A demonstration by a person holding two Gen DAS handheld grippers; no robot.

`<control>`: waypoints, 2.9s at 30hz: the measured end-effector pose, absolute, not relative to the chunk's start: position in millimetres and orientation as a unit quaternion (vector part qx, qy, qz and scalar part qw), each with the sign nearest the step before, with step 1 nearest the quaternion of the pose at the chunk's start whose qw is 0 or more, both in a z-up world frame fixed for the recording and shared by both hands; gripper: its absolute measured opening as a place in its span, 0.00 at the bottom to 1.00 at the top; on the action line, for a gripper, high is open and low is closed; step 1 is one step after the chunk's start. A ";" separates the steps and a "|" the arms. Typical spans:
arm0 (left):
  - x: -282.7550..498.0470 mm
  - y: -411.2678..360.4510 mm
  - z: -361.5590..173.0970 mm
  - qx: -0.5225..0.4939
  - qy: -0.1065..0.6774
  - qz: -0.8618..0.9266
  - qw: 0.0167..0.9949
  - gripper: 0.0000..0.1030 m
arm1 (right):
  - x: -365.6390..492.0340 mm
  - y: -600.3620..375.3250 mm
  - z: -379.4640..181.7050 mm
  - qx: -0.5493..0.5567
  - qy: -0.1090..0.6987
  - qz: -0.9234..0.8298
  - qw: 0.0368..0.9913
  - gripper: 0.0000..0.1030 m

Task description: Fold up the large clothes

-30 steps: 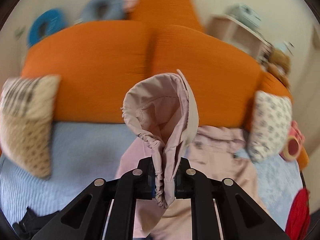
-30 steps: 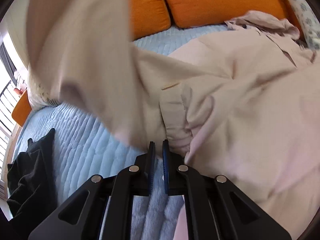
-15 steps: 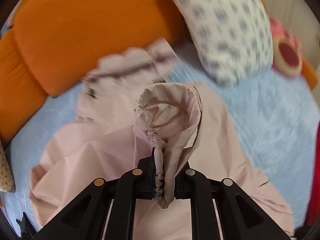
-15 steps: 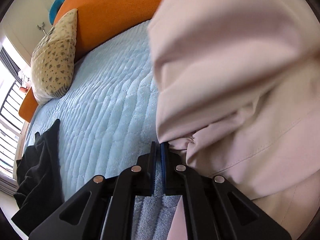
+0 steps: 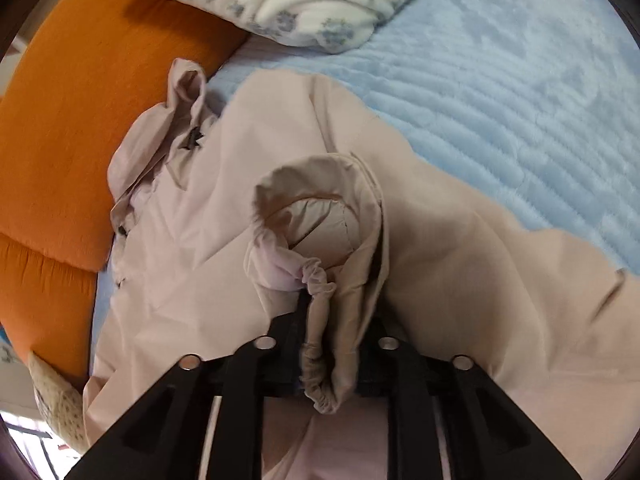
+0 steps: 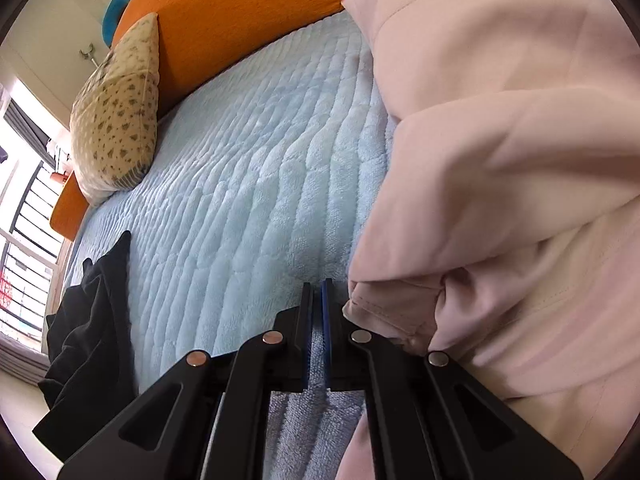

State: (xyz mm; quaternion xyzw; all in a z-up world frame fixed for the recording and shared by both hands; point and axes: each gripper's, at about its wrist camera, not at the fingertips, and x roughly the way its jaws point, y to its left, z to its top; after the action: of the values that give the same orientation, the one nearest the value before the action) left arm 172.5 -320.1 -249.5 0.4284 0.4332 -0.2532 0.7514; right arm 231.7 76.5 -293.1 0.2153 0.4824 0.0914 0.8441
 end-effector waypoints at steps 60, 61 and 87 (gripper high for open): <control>291.4 -25.9 -231.6 0.098 0.510 -0.081 0.850 0.88 | 178.0 -284.1 -235.0 0.093 0.458 -0.103 0.878 0.22; 291.0 -25.2 -228.8 0.094 0.509 -0.081 0.851 0.88 | 178.0 -287.9 -229.2 0.096 0.451 -0.104 0.881 0.22; 275.2 -45.5 -203.9 0.104 0.449 -0.068 0.885 0.97 | 187.2 -346.3 -253.7 0.025 0.463 -0.152 0.873 0.63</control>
State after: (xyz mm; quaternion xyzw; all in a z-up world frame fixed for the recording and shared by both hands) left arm 275.2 -45.5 -203.9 0.1037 0.4493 -0.0676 0.8848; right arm 187.2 -346.3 -253.7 0.0254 0.4635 -0.1517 0.8726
